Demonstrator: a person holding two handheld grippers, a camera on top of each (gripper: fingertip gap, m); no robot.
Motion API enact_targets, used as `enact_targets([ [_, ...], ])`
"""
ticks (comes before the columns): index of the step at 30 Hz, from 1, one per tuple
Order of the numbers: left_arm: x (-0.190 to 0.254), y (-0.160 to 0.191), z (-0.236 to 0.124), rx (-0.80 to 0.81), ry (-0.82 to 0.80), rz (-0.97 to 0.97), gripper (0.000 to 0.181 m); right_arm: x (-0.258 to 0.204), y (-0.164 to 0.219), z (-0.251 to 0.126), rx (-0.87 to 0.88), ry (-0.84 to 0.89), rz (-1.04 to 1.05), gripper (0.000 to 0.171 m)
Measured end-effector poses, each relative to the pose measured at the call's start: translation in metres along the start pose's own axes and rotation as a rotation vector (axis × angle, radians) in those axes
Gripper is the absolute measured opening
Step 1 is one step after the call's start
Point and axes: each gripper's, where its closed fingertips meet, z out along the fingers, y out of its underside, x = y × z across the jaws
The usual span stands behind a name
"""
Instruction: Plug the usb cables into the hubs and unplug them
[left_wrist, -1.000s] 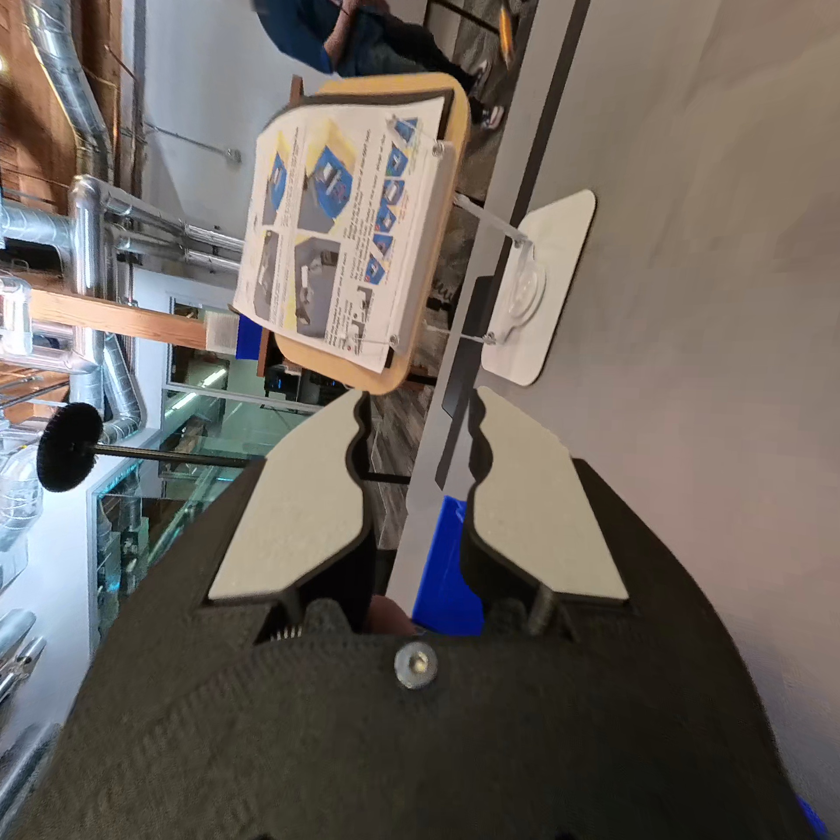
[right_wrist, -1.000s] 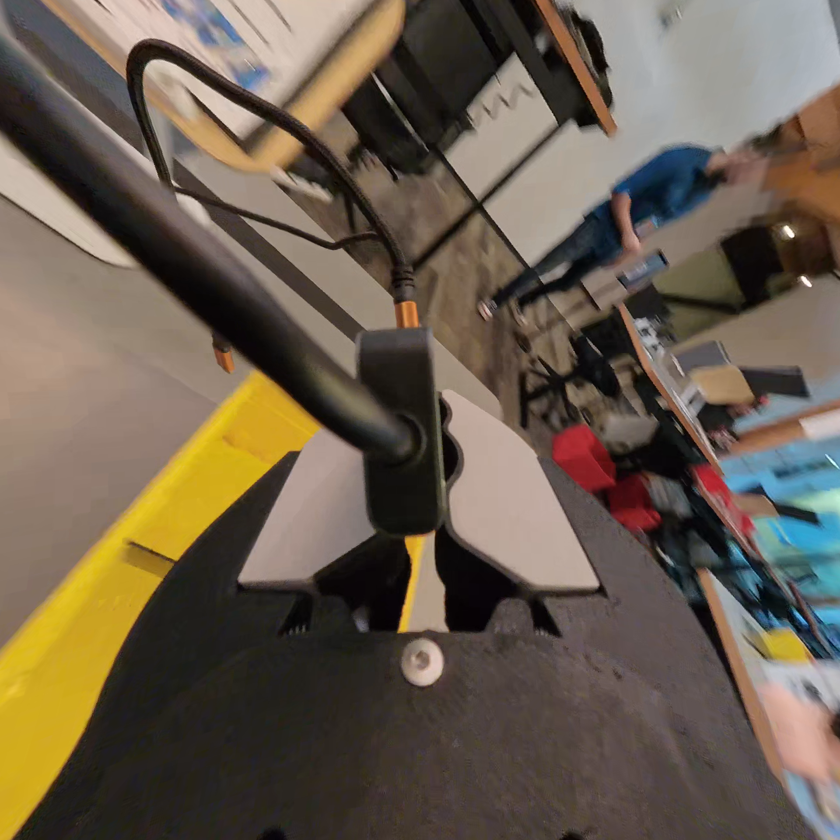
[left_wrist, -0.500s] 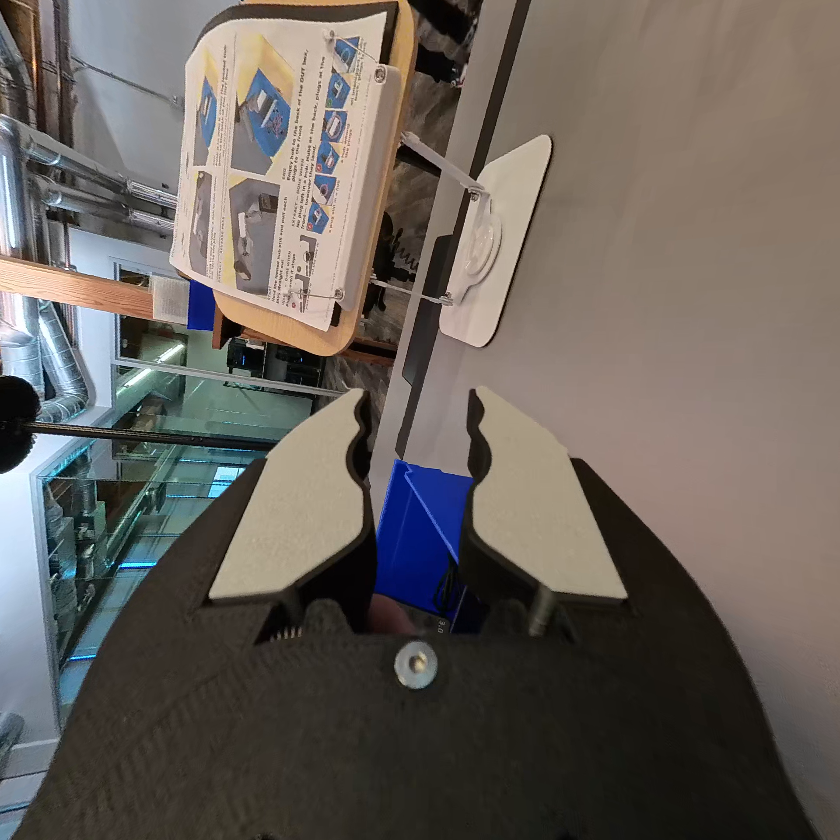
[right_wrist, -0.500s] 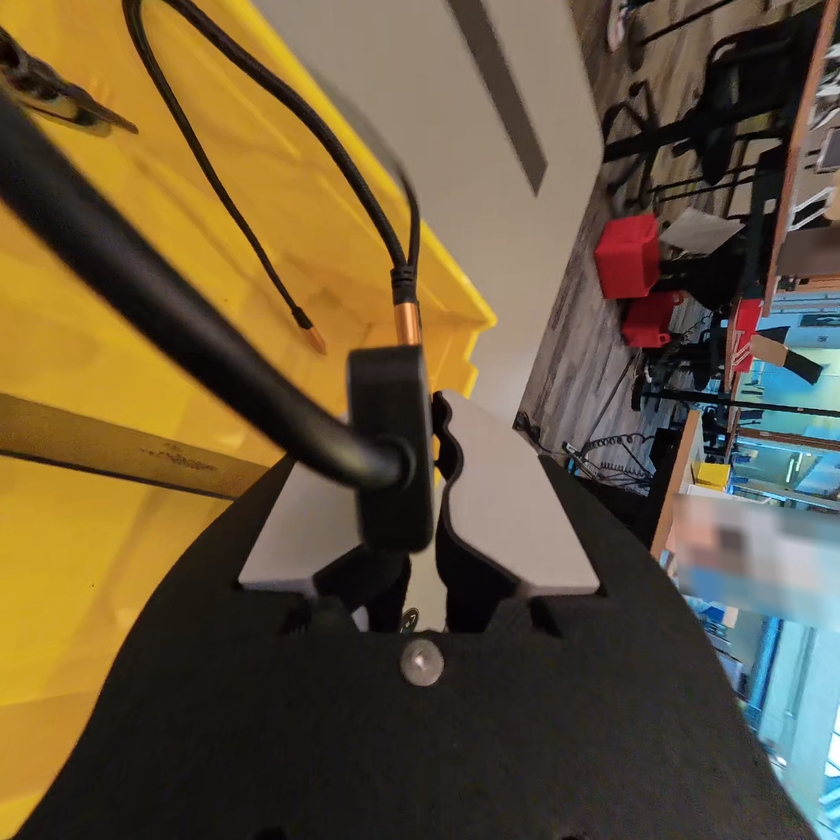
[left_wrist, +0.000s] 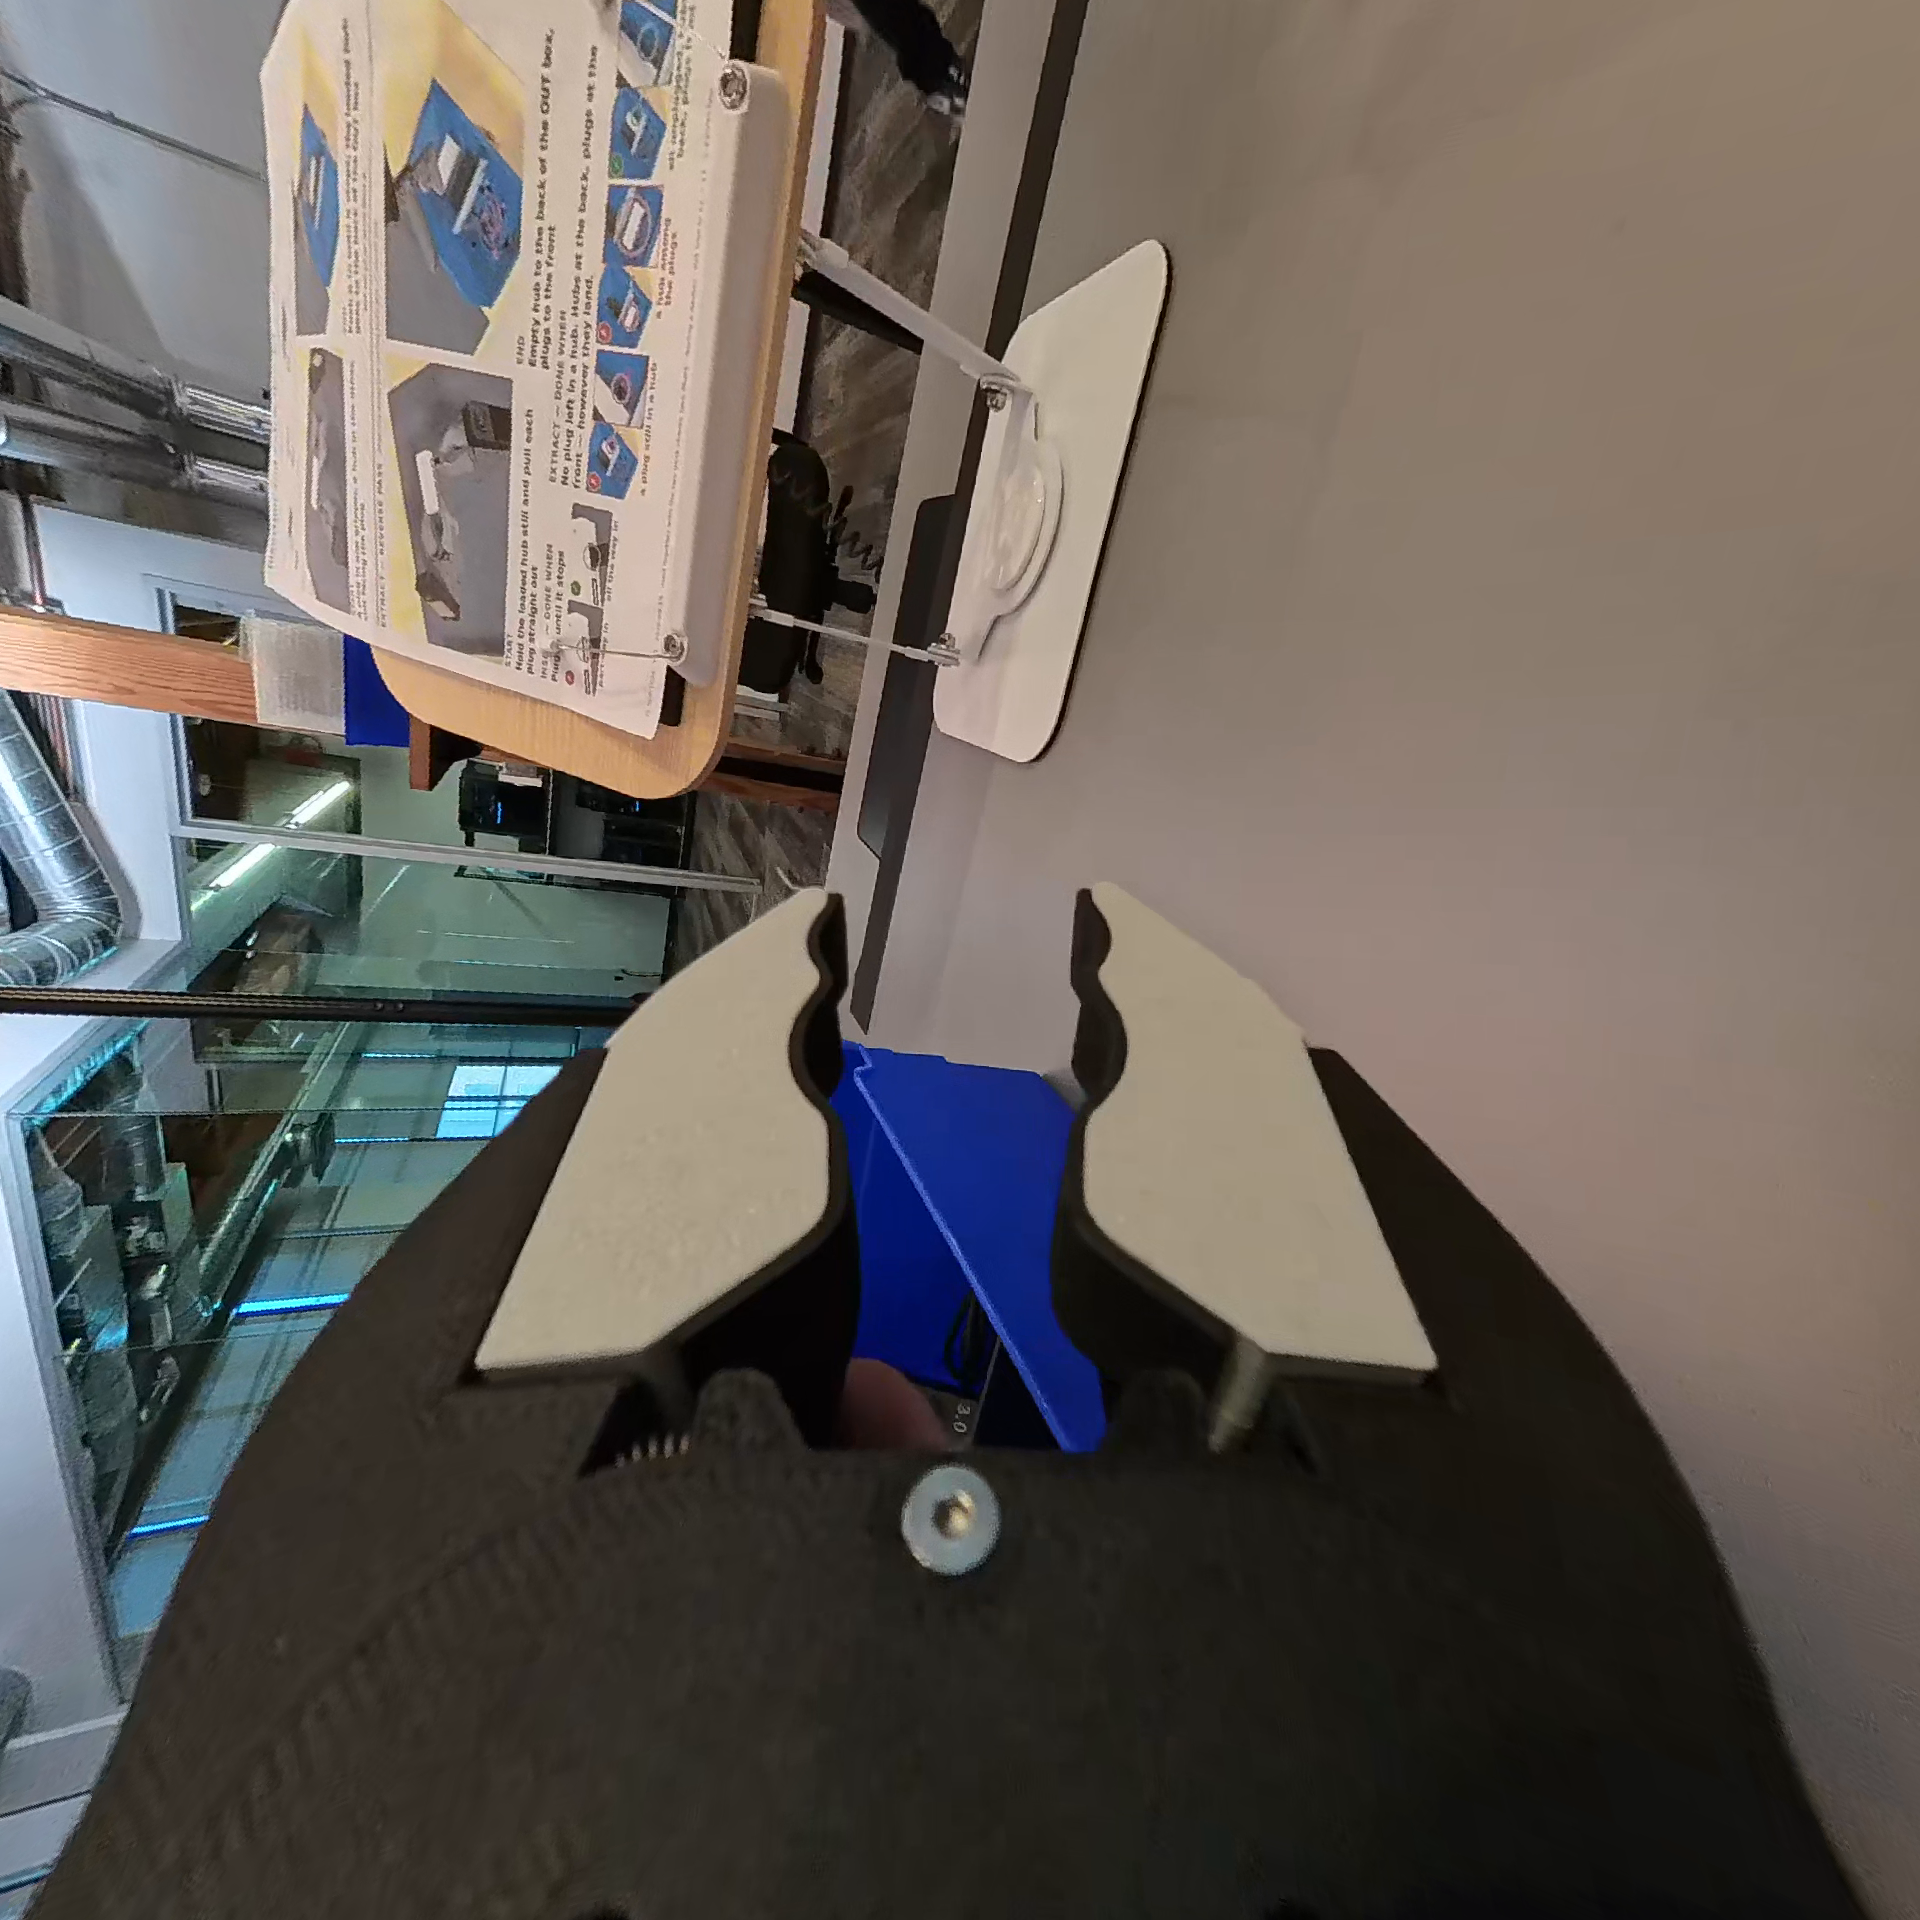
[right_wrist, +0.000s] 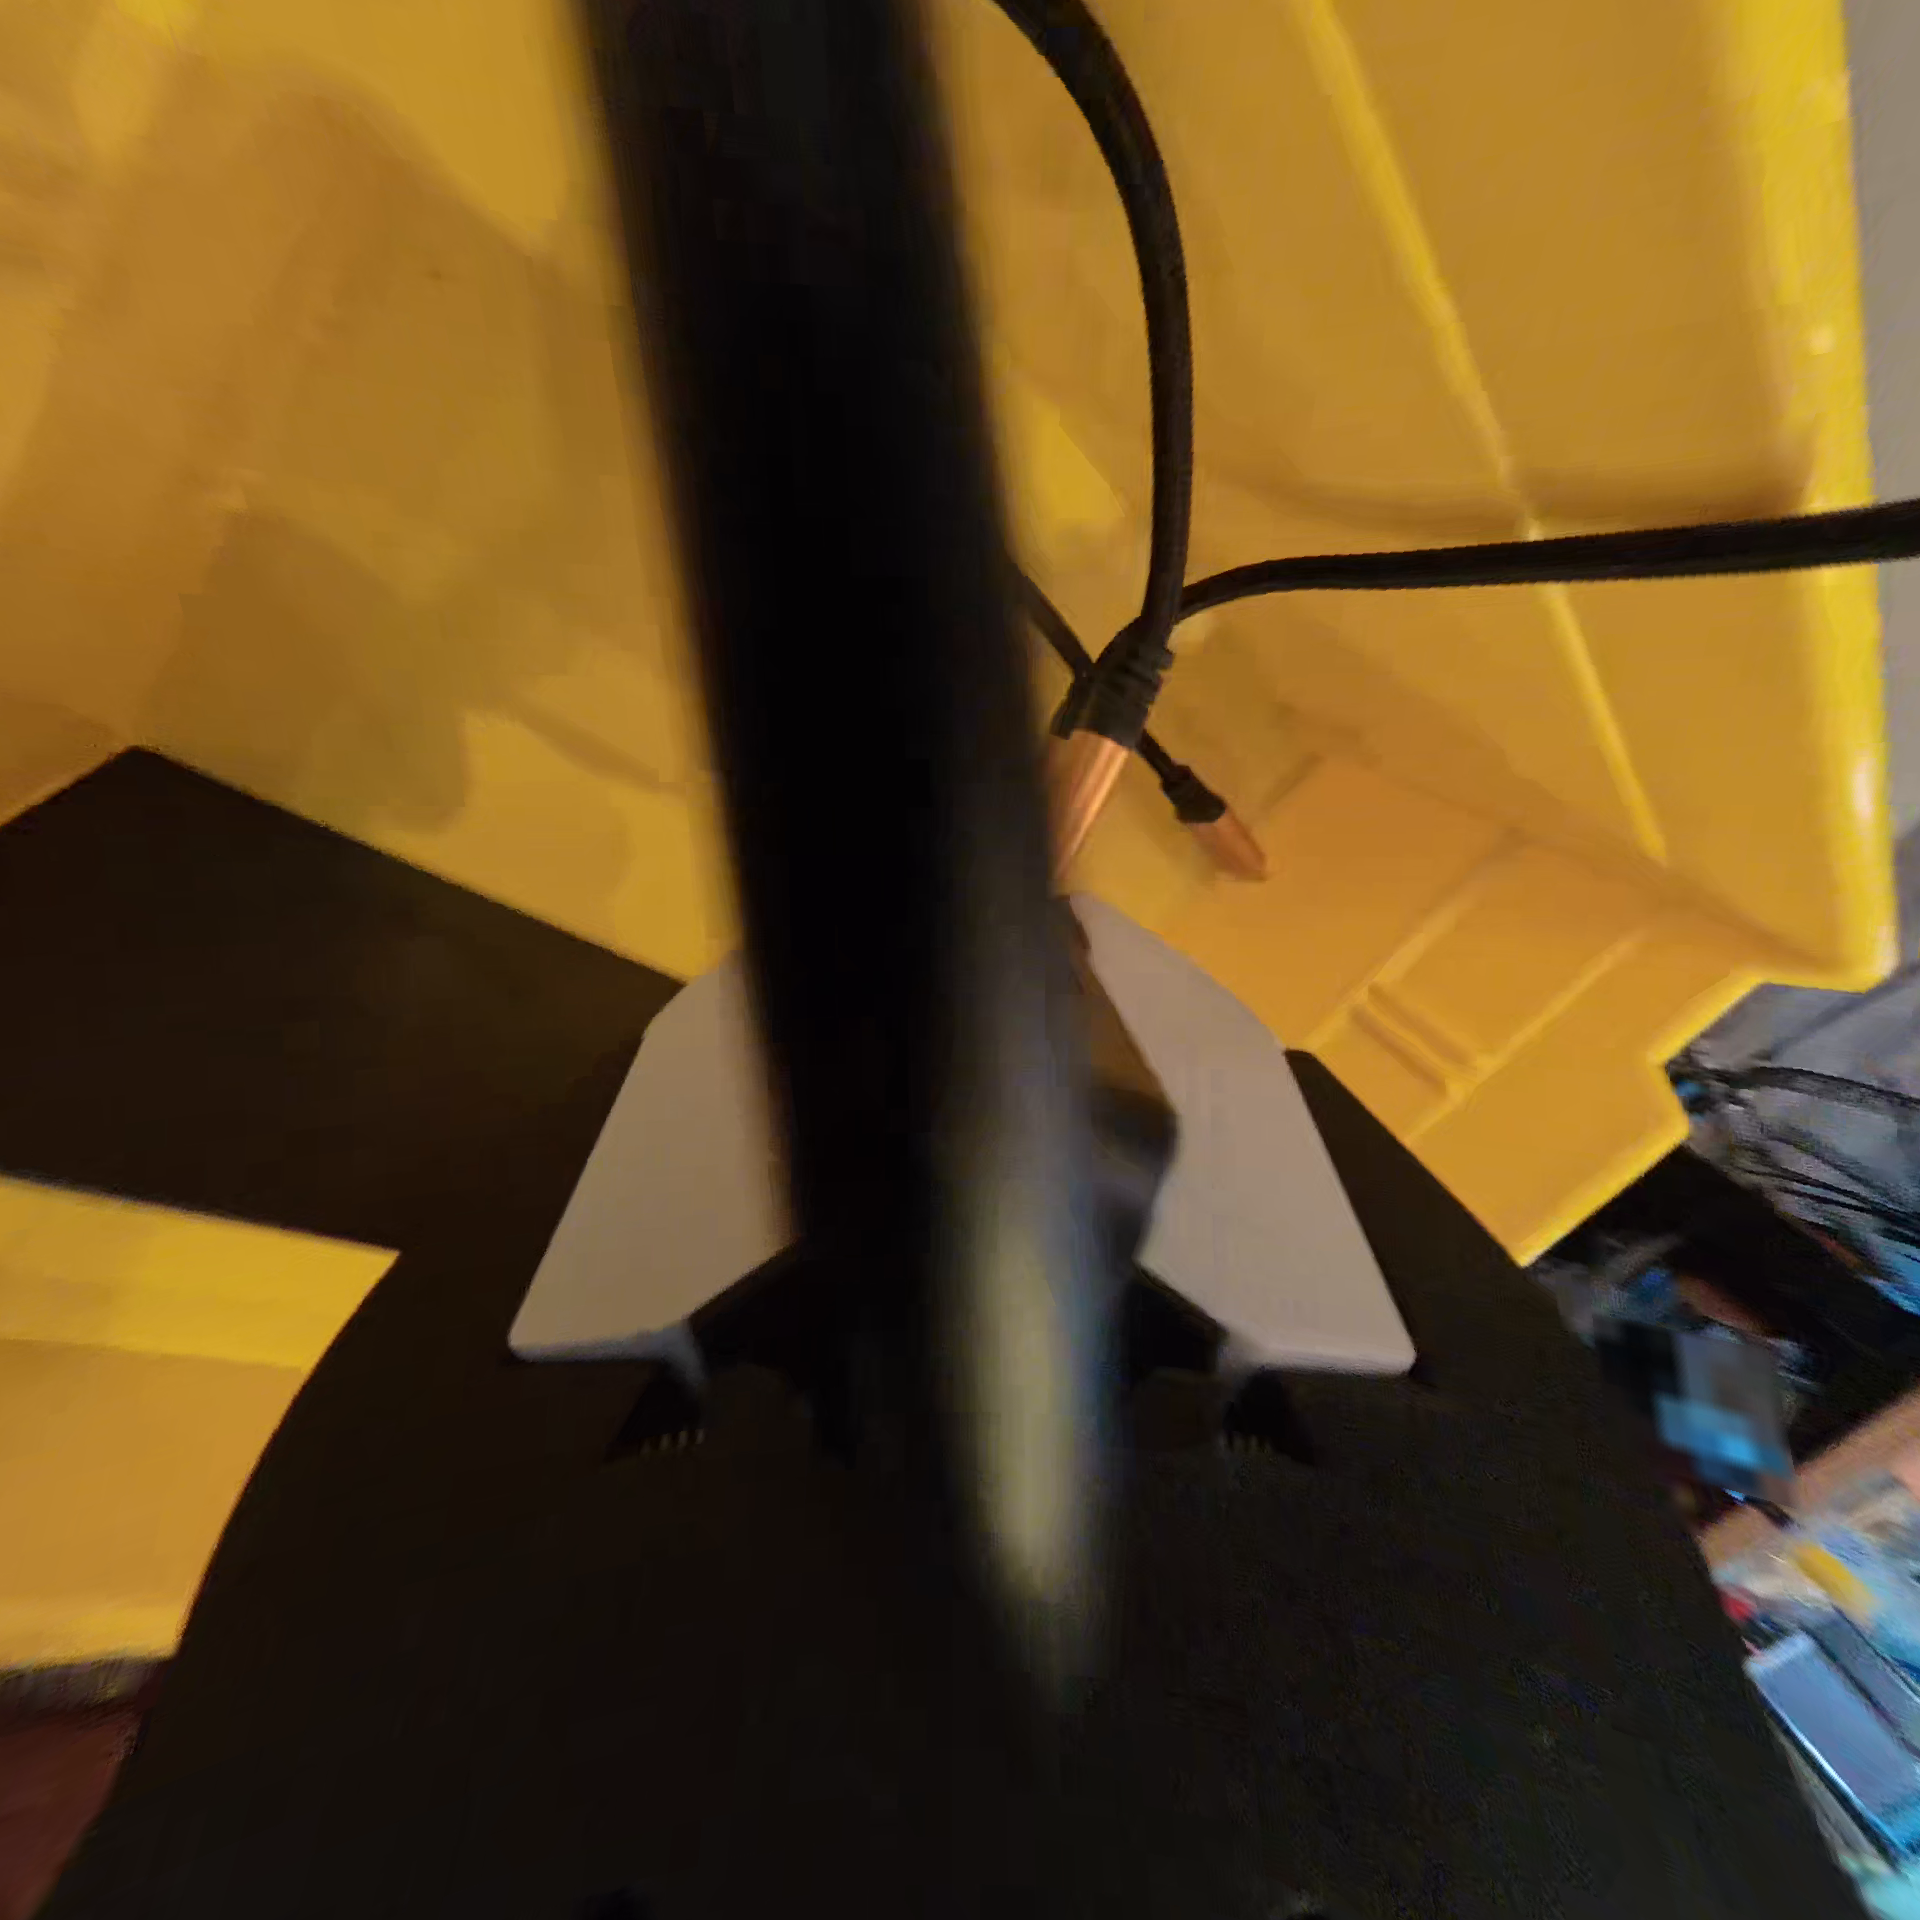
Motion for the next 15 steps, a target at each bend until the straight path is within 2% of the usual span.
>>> enact_targets([
  [4,0.003,0.003,0.003,-0.013,0.011,0.001,0.042,-0.016,0.004,-0.012,-0.028,-0.121,-0.031,0.065],
  [6,0.003,0.003,0.002,-0.014,0.012,0.000,0.042,-0.025,0.001,-0.022,0.007,-0.180,-0.039,0.064],
  [9,0.003,0.005,0.003,-0.019,0.015,-0.005,0.042,-0.031,-0.007,-0.042,0.092,-0.229,-0.022,0.073],
  [11,0.003,0.007,0.003,-0.027,0.018,-0.004,0.042,-0.025,-0.003,-0.052,0.087,-0.206,-0.010,0.083],
  [13,0.002,0.007,0.003,-0.027,0.016,-0.006,0.042,-0.031,-0.002,-0.065,0.136,-0.275,-0.002,0.082],
  [15,0.002,0.008,0.002,-0.026,0.016,-0.011,0.042,-0.032,-0.003,-0.080,0.203,-0.314,0.019,0.068],
])
